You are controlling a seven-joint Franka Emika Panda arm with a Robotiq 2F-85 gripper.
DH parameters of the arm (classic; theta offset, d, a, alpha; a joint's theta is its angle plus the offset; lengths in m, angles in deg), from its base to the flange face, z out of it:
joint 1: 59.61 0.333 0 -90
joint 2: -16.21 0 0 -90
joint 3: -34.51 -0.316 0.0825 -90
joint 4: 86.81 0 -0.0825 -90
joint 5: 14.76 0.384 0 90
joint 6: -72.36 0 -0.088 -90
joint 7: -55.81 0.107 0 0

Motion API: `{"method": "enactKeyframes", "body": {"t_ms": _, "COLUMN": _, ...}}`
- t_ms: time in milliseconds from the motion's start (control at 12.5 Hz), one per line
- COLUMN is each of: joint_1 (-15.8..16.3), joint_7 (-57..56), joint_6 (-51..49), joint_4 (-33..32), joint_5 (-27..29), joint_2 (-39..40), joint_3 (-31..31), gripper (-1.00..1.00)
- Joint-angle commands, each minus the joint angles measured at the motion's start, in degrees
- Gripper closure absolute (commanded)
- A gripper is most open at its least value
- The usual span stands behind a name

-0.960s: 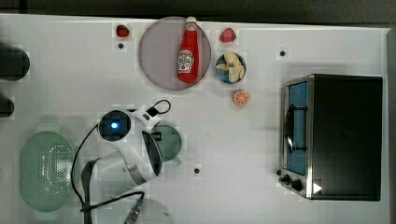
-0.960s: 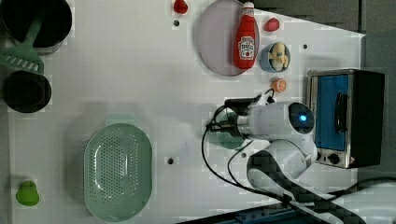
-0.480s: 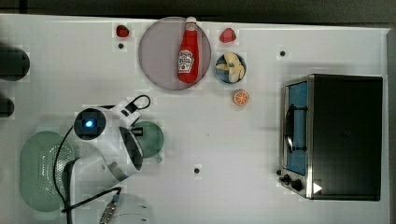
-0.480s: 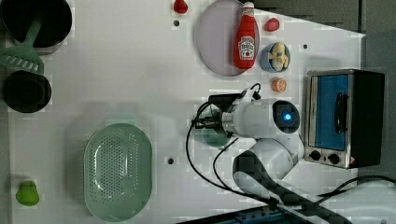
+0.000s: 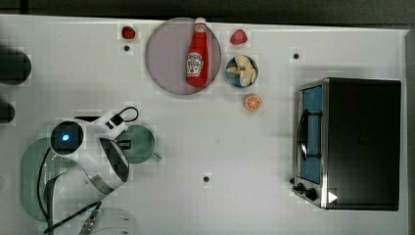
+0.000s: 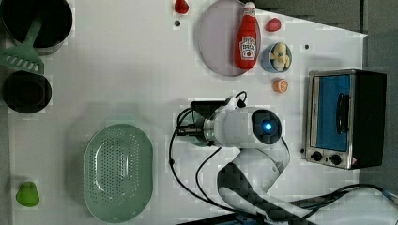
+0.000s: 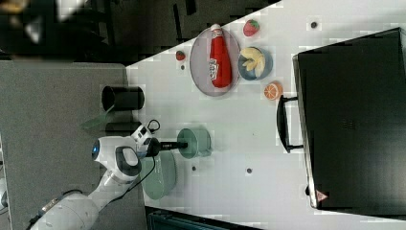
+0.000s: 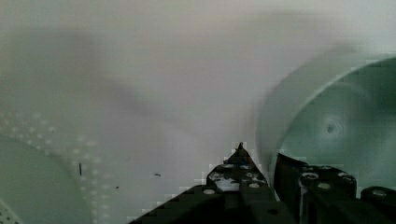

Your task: Drag mug right to left.

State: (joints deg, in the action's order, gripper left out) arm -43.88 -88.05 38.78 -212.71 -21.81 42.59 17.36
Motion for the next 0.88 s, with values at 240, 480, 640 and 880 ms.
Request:
{"method": "enactKeyframes", "body": {"t_ms": 240, "joint_1": 3.3, "joint_7": 3.9, "joint_6": -0.5, "joint_4": 6.0, "joint_5": 0.2, "joint_2": 2.9, "joint_3": 0.3, "gripper": 0.65}}
{"method": "enactKeyframes", "body": {"t_ms": 480, "joint_1": 5.1, "joint_7": 4.0, "joint_6": -0.6, "joint_4": 9.7, "joint_5": 0.2, "joint_2": 5.2, "joint_3": 0.3, "gripper": 0.65}}
{"method": "enactKeyframes", "body": {"t_ms": 640, "joint_1": 5.6, "joint_7": 4.0, "joint_6": -1.0, "joint_4": 11.0, "joint_5": 0.2, "joint_2": 6.0, "joint_3": 0.3, "gripper": 0.65}}
{"method": "enactKeyframes", "body": {"t_ms": 880, "joint_1": 5.1, "joint_7": 4.0, "joint_6": -2.2, "joint_4": 11.3, "joint_5": 0.2, "joint_2": 3.9, "joint_3": 0.7, "gripper": 0.18}}
